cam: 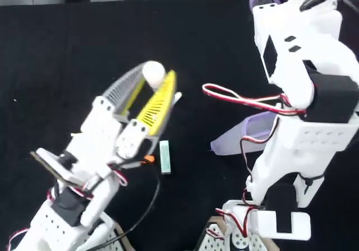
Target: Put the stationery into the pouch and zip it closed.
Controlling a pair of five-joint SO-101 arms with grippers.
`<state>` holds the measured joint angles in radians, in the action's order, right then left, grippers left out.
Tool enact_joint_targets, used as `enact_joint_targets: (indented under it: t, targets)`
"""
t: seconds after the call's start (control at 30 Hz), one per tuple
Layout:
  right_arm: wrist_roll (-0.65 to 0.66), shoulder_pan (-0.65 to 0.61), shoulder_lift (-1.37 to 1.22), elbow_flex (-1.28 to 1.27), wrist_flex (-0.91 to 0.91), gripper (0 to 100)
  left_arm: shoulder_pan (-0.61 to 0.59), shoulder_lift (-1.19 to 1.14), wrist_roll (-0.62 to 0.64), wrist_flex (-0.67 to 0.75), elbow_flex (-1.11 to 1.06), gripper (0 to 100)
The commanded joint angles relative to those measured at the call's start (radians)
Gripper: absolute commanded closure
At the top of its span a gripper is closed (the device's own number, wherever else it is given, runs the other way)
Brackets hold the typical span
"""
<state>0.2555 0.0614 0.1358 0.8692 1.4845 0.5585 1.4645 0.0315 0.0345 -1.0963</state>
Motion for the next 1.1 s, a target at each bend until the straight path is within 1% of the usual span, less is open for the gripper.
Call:
enact_joint_targets:
  t: [0.0,0.1,0.27,0.4,0.5,0.67,0.77,0.83,1.0,1.07]
  targets:
    - [-0.005,-0.011,-0.019,-0.004,-0.023,98.7,0.133,-0.031,-0.080,0.072,0.005,97]
    - [-0.005,-0.015,-0.019,0.001,-0.025,98.7,0.196,-0.046,-0.144,0.170,-0.019,97]
    - [-0.005,-0.084,-0.019,0.001,-0.038,98.7,0.317,-0.052,-0.241,0.299,-0.081,97]
    - [-0.011,-0.129,-0.019,0.002,-0.038,98.7,0.421,-0.054,-0.265,0.319,-0.077,97]
    - [-0.012,-0.129,-0.019,0.002,-0.038,98.7,0.453,-0.057,-0.265,0.318,-0.070,97]
    - [-0.012,-0.123,-0.010,-0.001,-0.028,98.7,0.450,-0.147,-0.265,0.321,-0.054,97]
    - [-0.012,-0.106,-0.010,0.002,-0.012,98.7,0.412,-0.259,-0.258,0.325,-0.010,97]
    - [-0.012,-0.095,-0.010,-0.001,-0.014,98.7,0.387,-0.338,-0.256,0.374,0.024,97]
    - [-0.012,-0.037,-0.005,0.007,-0.008,98.7,0.341,-0.462,-0.256,0.571,0.036,97]
    - [-0.012,0.003,0.012,0.002,-0.002,98.7,0.329,-0.468,-0.256,0.595,0.019,97]
